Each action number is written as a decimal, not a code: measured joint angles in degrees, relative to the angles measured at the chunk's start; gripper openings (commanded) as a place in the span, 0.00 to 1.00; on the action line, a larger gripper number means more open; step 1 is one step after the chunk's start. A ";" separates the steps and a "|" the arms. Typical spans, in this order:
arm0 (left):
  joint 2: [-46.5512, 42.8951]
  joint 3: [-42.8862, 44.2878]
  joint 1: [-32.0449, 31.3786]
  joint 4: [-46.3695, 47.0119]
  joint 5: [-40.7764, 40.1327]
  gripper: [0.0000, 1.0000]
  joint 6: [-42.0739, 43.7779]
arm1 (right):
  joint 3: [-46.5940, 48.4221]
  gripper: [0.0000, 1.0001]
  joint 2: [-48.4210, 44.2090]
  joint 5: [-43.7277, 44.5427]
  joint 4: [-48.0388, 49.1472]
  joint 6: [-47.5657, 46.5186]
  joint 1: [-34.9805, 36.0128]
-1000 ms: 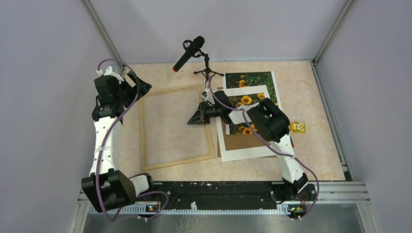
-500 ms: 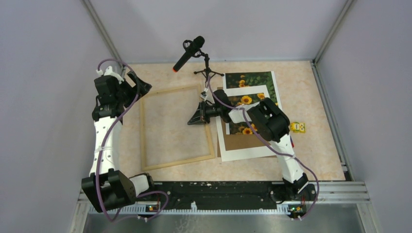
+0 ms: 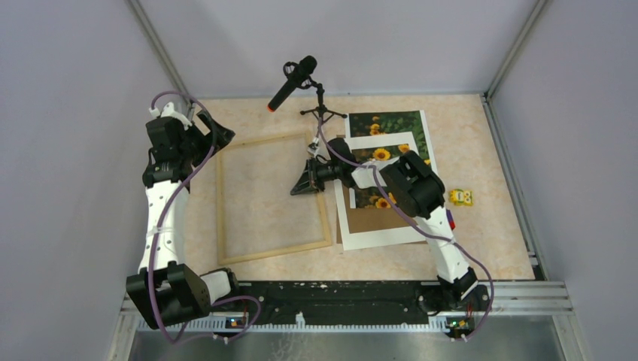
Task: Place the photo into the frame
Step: Place the photo frame item in the photo frame.
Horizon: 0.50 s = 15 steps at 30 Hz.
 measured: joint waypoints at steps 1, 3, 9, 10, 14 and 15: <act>0.00 0.00 -0.02 0.00 -0.04 0.98 0.00 | 0.20 0.00 0.00 -0.04 -0.39 -0.35 0.00; 0.00 0.00 -0.04 0.00 -0.09 0.99 0.00 | 0.96 0.00 0.00 -0.26 -1.66 -1.27 -0.02; 0.00 -0.02 -0.07 0.00 -0.09 0.98 0.00 | 2.91 0.00 0.02 -0.72 -4.92 -3.34 -0.15; 0.00 -0.02 -0.07 0.00 -0.09 0.98 0.00 | 3.19 0.00 0.07 -0.76 -5.29 -3.56 -0.15; 0.00 -0.02 -0.11 0.00 -0.11 0.99 0.02 | 5.14 0.00 0.61 -1.33 -7.26 -4.57 -0.15; 0.00 -0.02 -0.11 -0.02 -0.11 0.99 0.04 | 5.33 0.00 0.72 -1.31 -7.56 -4.74 -0.15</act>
